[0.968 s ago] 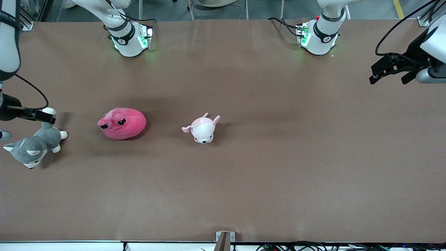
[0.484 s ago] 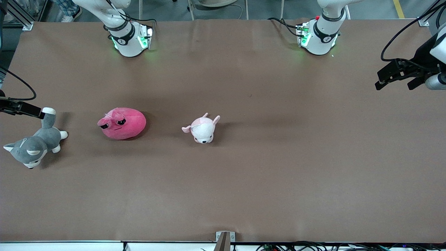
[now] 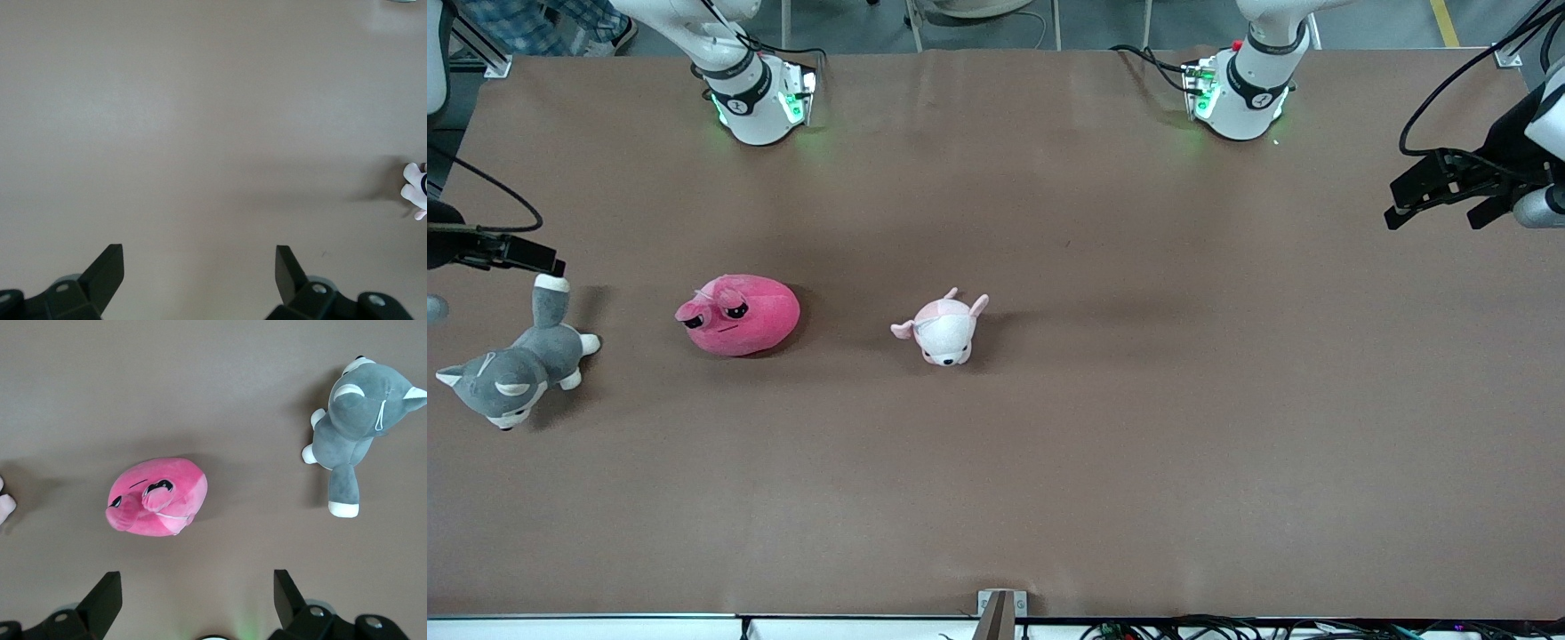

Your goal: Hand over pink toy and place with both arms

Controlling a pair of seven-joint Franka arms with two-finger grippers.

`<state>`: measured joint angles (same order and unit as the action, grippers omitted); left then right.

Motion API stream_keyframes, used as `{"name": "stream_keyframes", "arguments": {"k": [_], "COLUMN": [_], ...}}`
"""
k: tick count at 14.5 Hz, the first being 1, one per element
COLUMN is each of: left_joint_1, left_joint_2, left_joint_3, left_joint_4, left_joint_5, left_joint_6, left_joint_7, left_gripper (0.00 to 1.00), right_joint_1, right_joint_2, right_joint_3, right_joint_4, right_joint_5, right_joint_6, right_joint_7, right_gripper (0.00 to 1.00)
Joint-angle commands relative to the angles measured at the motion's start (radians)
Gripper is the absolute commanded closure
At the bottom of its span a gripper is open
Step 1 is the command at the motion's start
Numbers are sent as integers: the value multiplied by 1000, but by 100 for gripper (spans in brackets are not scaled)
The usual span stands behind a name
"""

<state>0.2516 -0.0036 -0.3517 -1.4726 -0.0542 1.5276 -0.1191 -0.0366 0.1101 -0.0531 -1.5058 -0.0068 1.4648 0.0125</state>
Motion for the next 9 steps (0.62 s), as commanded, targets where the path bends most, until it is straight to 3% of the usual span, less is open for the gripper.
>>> {"name": "stream_keyframes", "arguments": {"k": [1, 4, 9], "left_joint_1": [5, -27, -305], "left_joint_2": [11, 22, 22], "left_joint_3": [-9, 25, 322], "left_joint_4": [23, 23, 25], "left_joint_5": [20, 20, 14], "left_joint_6": [-12, -12, -12], "left_joint_7": [7, 4, 12], "left_gripper": [0, 0, 0], "right_joint_1": [12, 12, 14], "right_joint_2": [-125, -210, -282], "right_joint_3": [1, 1, 2], "right_joint_4": [-125, -214, -258], "right_joint_5": [-15, -15, -13], "right_joint_6": [19, 43, 42], "right_joint_7": [10, 10, 10], "right_gripper": [0, 0, 0]}}
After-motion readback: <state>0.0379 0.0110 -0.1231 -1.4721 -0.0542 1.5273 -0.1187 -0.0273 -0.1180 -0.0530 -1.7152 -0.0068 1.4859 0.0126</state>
